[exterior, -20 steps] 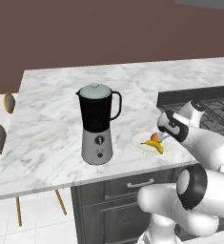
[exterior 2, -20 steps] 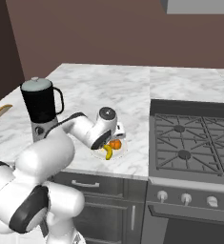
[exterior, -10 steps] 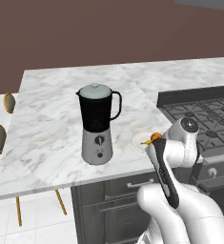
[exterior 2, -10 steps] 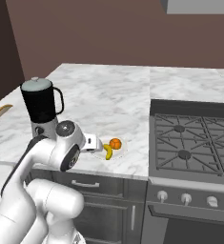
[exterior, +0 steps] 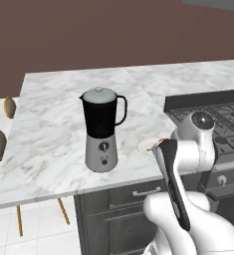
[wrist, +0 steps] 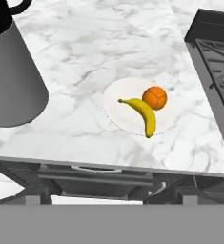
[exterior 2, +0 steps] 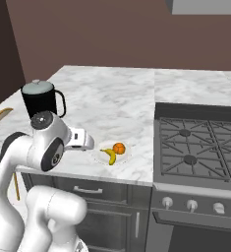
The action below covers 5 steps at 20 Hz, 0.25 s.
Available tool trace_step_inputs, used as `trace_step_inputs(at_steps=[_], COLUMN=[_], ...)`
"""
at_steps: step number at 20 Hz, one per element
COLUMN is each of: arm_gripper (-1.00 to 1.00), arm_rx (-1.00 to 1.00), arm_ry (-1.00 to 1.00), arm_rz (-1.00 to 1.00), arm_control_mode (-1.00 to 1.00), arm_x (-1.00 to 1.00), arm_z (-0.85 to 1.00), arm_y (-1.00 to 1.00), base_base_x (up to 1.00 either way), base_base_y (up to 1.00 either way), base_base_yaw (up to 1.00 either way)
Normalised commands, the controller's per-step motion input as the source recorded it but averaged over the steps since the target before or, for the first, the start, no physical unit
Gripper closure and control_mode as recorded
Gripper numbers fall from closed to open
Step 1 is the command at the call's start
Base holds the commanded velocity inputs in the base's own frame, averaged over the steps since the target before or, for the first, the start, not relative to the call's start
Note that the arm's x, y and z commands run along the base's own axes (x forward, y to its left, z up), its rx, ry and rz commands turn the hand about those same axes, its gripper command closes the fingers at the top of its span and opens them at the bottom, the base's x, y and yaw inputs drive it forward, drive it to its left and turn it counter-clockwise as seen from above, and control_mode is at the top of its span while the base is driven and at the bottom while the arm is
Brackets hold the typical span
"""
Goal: Pick the orange and banana from the fridge and place them on the plate next to the blender to make a fruit smoothie.
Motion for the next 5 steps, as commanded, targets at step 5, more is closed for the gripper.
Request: trace_step_inputs(at_steps=[5], arm_gripper=[-1.0], arm_rx=[-0.01], arm_ry=[0.02], arm_rz=[0.0], arm_control_mode=[-1.0], arm_x=[0.0], arm_z=[0.01], arm_y=[0.06], base_base_x=[0.0], base_base_y=[0.0], base_base_yaw=[0.0])
